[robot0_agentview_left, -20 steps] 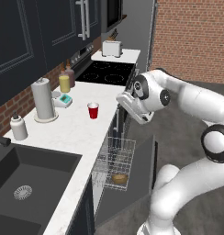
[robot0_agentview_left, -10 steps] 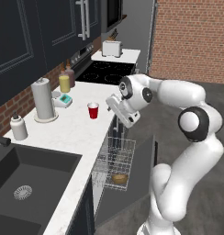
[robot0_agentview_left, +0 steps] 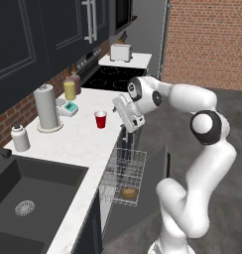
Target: Pick up the cup and bowl from the counter, place them in the dishwasher, and close the dishwasher door.
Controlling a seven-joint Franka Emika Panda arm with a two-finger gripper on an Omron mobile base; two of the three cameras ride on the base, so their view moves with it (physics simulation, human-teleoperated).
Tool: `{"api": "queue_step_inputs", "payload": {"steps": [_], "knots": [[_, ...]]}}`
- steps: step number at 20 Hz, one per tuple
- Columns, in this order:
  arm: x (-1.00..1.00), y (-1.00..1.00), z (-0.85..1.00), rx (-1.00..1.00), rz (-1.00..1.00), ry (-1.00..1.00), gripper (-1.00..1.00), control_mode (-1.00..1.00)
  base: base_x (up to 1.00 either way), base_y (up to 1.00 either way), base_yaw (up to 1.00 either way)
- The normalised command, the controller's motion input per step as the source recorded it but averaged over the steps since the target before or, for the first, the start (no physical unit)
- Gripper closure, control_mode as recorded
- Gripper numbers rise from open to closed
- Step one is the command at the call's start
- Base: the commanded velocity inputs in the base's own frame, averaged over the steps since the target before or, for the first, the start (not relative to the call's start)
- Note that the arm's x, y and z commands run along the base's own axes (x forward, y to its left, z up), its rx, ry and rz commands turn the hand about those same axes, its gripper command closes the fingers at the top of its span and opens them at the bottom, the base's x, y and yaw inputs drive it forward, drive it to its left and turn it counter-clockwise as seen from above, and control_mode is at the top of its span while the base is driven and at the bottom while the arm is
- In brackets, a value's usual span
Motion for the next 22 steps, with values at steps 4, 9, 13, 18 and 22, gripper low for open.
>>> {"api": "queue_step_inputs", "payload": {"steps": [4,9,13,18,22], "knots": [[0.98,0.00,0.10,0.02,0.00,0.29,-1.00,-1.00,0.00,0.00,0.00],[1.00,0.00,0.00,0.00,0.00,0.25,-1.00,-1.00,0.00,0.00,0.00],[0.76,0.00,0.06,0.00,0.02,0.17,-1.00,-1.00,0.00,0.00,0.00],[0.54,-0.11,0.02,0.00,0.07,0.09,-1.00,-1.00,0.00,0.00,0.00],[0.49,-0.38,0.28,0.00,0.10,0.01,-1.00,-1.00,0.00,0.00,0.00]]}}
